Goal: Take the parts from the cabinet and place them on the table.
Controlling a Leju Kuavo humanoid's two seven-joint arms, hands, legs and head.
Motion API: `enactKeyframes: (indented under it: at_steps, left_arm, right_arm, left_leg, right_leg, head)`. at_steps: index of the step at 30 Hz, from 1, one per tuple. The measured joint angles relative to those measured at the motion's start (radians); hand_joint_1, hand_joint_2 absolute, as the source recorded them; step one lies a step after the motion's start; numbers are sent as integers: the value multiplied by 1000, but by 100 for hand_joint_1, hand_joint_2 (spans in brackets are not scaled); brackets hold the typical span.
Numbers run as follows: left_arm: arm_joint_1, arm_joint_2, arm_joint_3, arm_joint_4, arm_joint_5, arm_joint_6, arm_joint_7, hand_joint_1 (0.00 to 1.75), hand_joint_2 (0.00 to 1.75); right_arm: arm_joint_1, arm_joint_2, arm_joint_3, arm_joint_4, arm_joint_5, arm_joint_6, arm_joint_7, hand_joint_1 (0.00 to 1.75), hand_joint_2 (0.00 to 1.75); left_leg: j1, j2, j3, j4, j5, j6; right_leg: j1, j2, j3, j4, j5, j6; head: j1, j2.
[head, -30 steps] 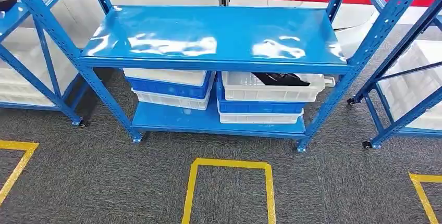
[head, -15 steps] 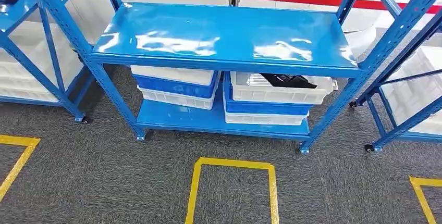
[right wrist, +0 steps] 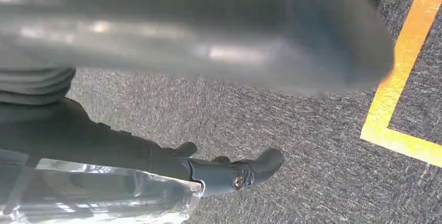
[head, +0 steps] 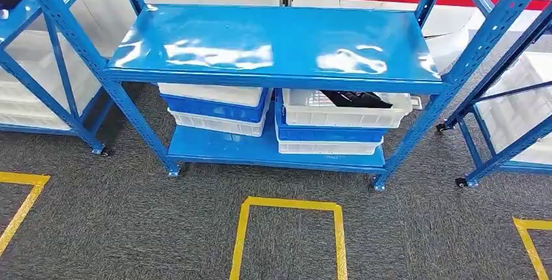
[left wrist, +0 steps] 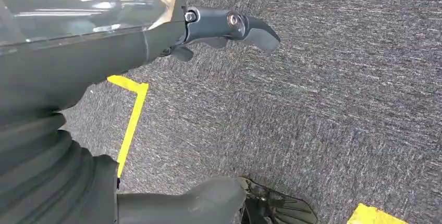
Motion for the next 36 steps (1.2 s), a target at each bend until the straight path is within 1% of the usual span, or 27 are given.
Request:
enactKeyframes:
  at_steps: [4, 5, 13, 25, 26, 28, 30, 33, 36]
  left_arm:
    - [0, -2, 0, 0, 0, 2, 0, 0, 175]
    - [0, -2, 0, 0, 0, 2, 0, 0, 175]
    - [0, -2, 0, 0, 0, 3, 0, 0, 175]
    - [0, -5, 8, 0, 10, 18, 11, 0, 175]
    - [0, -5, 9, 0, 2, 27, 13, 0, 175]
    - [0, -5, 9, 0, -11, 40, 11, 0, 175]
    - [1, -5, 6, 0, -15, 39, 6, 0, 175]
    - [12, -1, -54, -6, 17, 26, 10, 0, 175]
    - [27, 6, -120, -15, 81, 0, 27, 0, 175]
  right_arm:
    - [0, 0, 0, 0, 0, 0, 0, 0, 0]
    - [0, 0, 0, 0, 0, 0, 0, 0, 0]
    - [0, 0, 0, 0, 1, 0, 0, 0, 0]
    - [0, 0, 0, 0, 12, -6, -5, 0, 0]
    - [0, 0, 0, 0, 10, -8, -9, 0, 175]
    - [0, 0, -2, 0, -2, -21, -30, 0, 175]
    - [0, -1, -8, 0, -12, -40, -40, 0, 175]
    - [8, -6, -7, -5, -34, -40, -40, 0, 175]
    - [19, -14, -4, -13, -66, -16, -39, 0, 175]
  left_leg:
    - [-1, 0, 0, 0, -1, -2]
    - [-1, 0, 1, 0, -3, -5]
    - [-6, 0, 1, 0, -2, -4]
    - [-6, 0, 0, 0, -2, -4]
    - [-6, 0, 0, 0, -2, -4]
    - [-6, 0, 0, 0, -2, -4]
    - [-6, 0, 1, 0, -2, -4]
    - [-6, 0, 1, 0, -2, -4]
    - [-6, 0, 0, 0, -2, -4]
  right_leg:
    - [0, 0, -7, 0, -1, -1]
    - [0, 0, -7, 0, -1, -2]
    - [-4, 0, -6, 0, -1, -1]
    - [-4, 0, -5, 0, -1, -1]
    - [-4, 0, -5, 0, -1, -1]
    - [-4, 0, -5, 0, -1, -1]
    - [-4, 0, -5, 0, -1, -1]
    - [-4, 0, -5, 0, -1, -1]
    - [-4, 0, -5, 0, -1, -1]
  head:
    - [0, 0]
    - [0, 0]
    - [0, 0]
    - [0, 0]
    - [0, 0]
    - [0, 0]
    - [0, 0]
    - [0, 0]
    - [0, 0]
